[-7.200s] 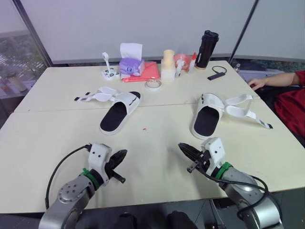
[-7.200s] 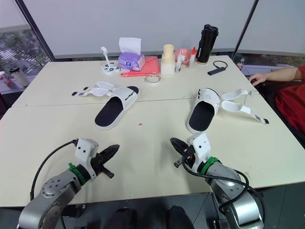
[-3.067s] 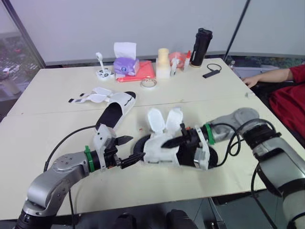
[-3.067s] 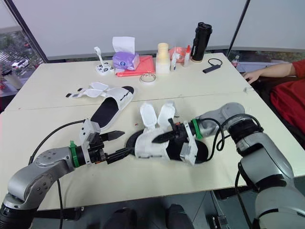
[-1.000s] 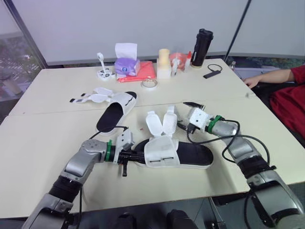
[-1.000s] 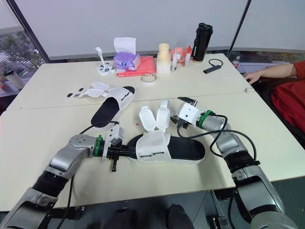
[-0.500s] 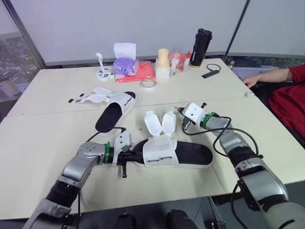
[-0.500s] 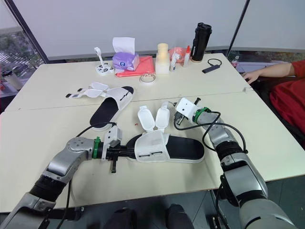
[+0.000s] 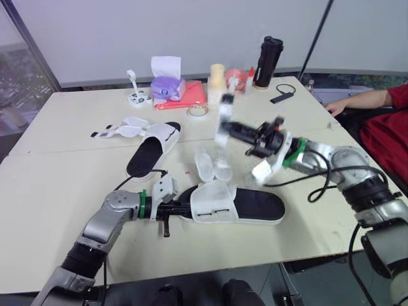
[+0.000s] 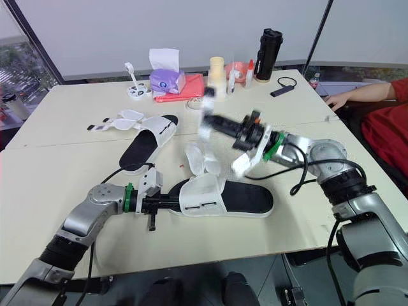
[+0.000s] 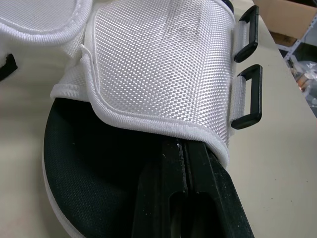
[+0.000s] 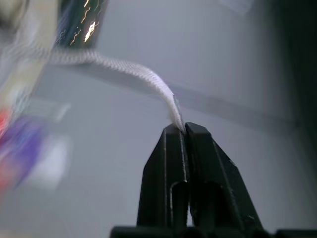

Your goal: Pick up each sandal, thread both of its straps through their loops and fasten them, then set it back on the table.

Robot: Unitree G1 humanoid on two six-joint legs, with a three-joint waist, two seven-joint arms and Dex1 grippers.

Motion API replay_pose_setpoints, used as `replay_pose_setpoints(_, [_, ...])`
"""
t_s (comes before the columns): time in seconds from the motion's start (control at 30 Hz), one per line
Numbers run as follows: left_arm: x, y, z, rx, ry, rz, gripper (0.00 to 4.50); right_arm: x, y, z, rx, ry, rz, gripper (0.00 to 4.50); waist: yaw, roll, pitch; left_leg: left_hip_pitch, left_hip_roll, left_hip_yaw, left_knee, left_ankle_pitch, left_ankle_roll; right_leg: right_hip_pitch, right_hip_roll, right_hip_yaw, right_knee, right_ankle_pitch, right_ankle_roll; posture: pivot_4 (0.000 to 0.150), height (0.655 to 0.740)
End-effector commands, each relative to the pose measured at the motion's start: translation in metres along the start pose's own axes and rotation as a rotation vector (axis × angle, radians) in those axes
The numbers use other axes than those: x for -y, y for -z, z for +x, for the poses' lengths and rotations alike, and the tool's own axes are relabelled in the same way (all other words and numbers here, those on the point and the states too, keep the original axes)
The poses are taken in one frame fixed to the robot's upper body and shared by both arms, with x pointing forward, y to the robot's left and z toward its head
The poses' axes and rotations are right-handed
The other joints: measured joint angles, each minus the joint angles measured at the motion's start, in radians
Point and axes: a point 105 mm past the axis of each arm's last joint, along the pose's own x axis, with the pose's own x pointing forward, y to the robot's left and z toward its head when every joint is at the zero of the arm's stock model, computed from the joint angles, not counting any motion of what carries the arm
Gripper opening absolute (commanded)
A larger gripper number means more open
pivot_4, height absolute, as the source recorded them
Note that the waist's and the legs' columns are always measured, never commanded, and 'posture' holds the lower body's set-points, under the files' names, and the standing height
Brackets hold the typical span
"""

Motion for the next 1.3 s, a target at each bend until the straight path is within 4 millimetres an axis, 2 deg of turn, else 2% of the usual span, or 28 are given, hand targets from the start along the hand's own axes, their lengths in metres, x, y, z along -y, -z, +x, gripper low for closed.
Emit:
replay_pose_setpoints(0.03, [-0.002, 0.004, -0.001, -0.022, -0.015, -0.017, 0.0, 0.003, -0.028, -0.004, 0.122, 0.021, 0.014, 0.1, 0.001, 0.0, 0.0, 0.0, 0.0, 0.001, 0.0, 0.0, 0.0, 0.0, 0.0, 0.001, 0.0, 0.0, 0.0, 0.15, 0.74])
replay_pose_setpoints(0.2, [-0.004, 0.005, -0.003, -0.026, -0.018, -0.022, 0.0, 0.0, -0.036, -0.008, 0.12, 0.023, 0.028, 0.1, 0.0, 0.0, 0.0, 0.001, 0.0, 0.002, 0.002, 0.0, 0.0, 0.003, -0.001, 0.001, -0.001, 0.0, 0.0, 0.15, 0.74])
replay_pose_setpoints(0.3, [-0.004, 0.005, -0.003, -0.027, -0.021, -0.029, 0.0, 0.002, -0.039, -0.011, 0.101, 0.034, 0.048, 0.85, 0.0, 0.0, 0.0, 0.002, 0.0, 0.001, 0.002, 0.0, 0.0, 0.005, -0.001, 0.0, -0.001, 0.0, 0.0, 0.15, 0.74])
replay_pose_setpoints(0.43, [-0.005, 0.007, -0.003, -0.028, -0.023, -0.042, 0.0, 0.016, -0.052, -0.024, 0.111, 0.045, 0.029, 2.78, 0.001, 0.0, 0.0, 0.002, 0.0, 0.001, 0.002, 0.0, 0.0, 0.005, -0.001, 0.0, -0.001, 0.0, 0.0, 0.15, 0.74])
replay_pose_setpoints(0.53, [-0.004, 0.007, -0.002, -0.028, -0.017, -0.05, 0.0, 0.027, -0.064, -0.031, 0.107, 0.042, 0.04, 2.78, 0.003, 0.0, 0.0, 0.002, 0.0, 0.0, 0.002, 0.0, 0.001, 0.006, -0.001, 0.0, -0.001, 0.0, 0.0, 0.15, 0.74])
replay_pose_setpoints(0.63, [-0.004, 0.008, -0.002, -0.029, -0.015, -0.052, 0.0, 0.028, -0.065, -0.037, 0.05, 0.008, 0.074, 2.78, 0.001, 0.0, 0.0, 0.006, 0.0, 0.0, 0.002, 0.0, 0.001, 0.01, -0.001, 0.0, -0.002, 0.0, 0.0, 0.15, 0.74])
replay_pose_setpoints(0.73, [-0.004, 0.008, -0.002, -0.028, -0.014, -0.056, 0.0, 0.017, -0.044, -0.057, -0.155, -0.063, 0.213, 2.78, 0.001, -0.001, 0.0, 0.011, 0.0, 0.0, 0.002, 0.0, 0.001, 0.015, -0.001, 0.0, -0.002, 0.0, 0.0, 0.15, 0.74])
replay_pose_setpoints(0.77, [-0.004, 0.008, -0.002, -0.027, -0.013, -0.057, 0.0, 0.012, -0.03, -0.066, -0.283, -0.068, 0.29, 2.78, 0.001, -0.002, 0.0, 0.013, 0.0, 0.0, 0.001, -0.001, 0.001, 0.017, -0.001, 0.0, -0.002, 0.0, 0.0, 0.15, 0.74])
replay_pose_setpoints(0.8, [-0.004, 0.008, -0.002, -0.026, -0.012, -0.058, 0.0, 0.004, -0.015, -0.076, -0.466, -0.074, 0.454, 2.78, 0.001, -0.003, 0.001, 0.015, 0.0, 0.0, 0.001, -0.001, 0.002, 0.019, -0.001, 0.0, -0.003, 0.0, 0.0, 0.15, 0.74])
replay_pose_setpoints(0.83, [-0.004, 0.008, -0.002, -0.025, -0.009, -0.058, 0.0, -0.005, -0.004, -0.087, -0.642, -0.059, 0.691, 2.78, 0.001, -0.003, 0.001, 0.018, 0.0, 0.001, 0.001, -0.001, 0.003, 0.022, -0.001, 0.0, -0.004, -0.001, 0.0, 0.15, 0.74])
replay_pose_setpoints(0.87, [-0.003, 0.007, -0.002, -0.023, -0.007, -0.058, 0.0, -0.012, -0.004, -0.093, -0.75, -0.027, 0.975, 2.78, -0.001, -0.003, 0.001, 0.019, 0.001, 0.001, 0.001, -0.002, 0.004, 0.024, -0.001, 0.0, -0.005, -0.001, 0.0, 0.15, 0.74])
replay_pose_setpoints(0.9, [-0.003, 0.006, -0.002, -0.021, -0.006, -0.057, 0.0, -0.013, -0.01, -0.091, -0.782, 0.015, 1.246, 2.78, 0.001, -0.003, 0.001, 0.02, 0.002, -0.001, 0.001, -0.003, 0.005, 0.027, 0.0, -0.001, -0.006, -0.001, 0.0, 0.15, 0.74])
replay_pose_setpoints(1.0, [-0.004, 0.005, -0.002, -0.017, -0.004, -0.055, 0.0, -0.001, -0.028, -0.072, -0.701, 0.053, 1.699, 2.78, 0.0, -0.002, 0.001, 0.02, 0.005, -0.003, 0.001, -0.003, 0.006, 0.027, 0.0, -0.002, -0.007, -0.001, 0.0, 0.15, 0.74])
replay_pose_setpoints(1.1, [-0.005, 0.005, -0.002, -0.018, -0.005, -0.052, 0.0, 0.018, -0.066, -0.047, -0.511, -0.018, 2.194, 2.78, 0.003, -0.001, 0.001, 0.02, 0.006, -0.003, 0.001, -0.003, 0.006, 0.027, 0.0, -0.002, -0.007, -0.001, 0.0, 0.15, 0.74])
replay_pose_setpoints(1.2, [-0.006, 0.004, -0.002, -0.017, -0.007, -0.048, 0.0, 0.03, -0.083, -0.04, -0.434, -0.08, 2.397, 2.78, 0.006, -0.002, 0.001, 0.018, 0.006, -0.004, 0.001, -0.003, 0.006, 0.027, 0.0, -0.005, -0.008, -0.001, 0.0, 0.15, 0.74])
replay_pose_setpoints(1.27, [-0.006, 0.003, -0.002, -0.015, -0.006, -0.045, 0.0, 0.035, -0.094, -0.039, -0.383, -0.144, 2.456, 2.78, 0.011, -0.002, 0.001, 0.018, 0.006, -0.004, 0.001, -0.003, 0.006, 0.027, -0.001, -0.004, -0.01, -0.001, 0.0, 0.15, 0.74])
replay_pose_setpoints(1.3, [-0.006, 0.002, -0.002, -0.016, -0.003, -0.044, 0.0, 0.031, -0.102, -0.042, -0.401, -0.182, 2.504, 2.78, 0.012, -0.002, 0.001, 0.017, 0.006, -0.004, 0.001, -0.003, 0.006, 0.027, -0.001, -0.005, -0.011, -0.001, 0.0, 0.15, 0.74])
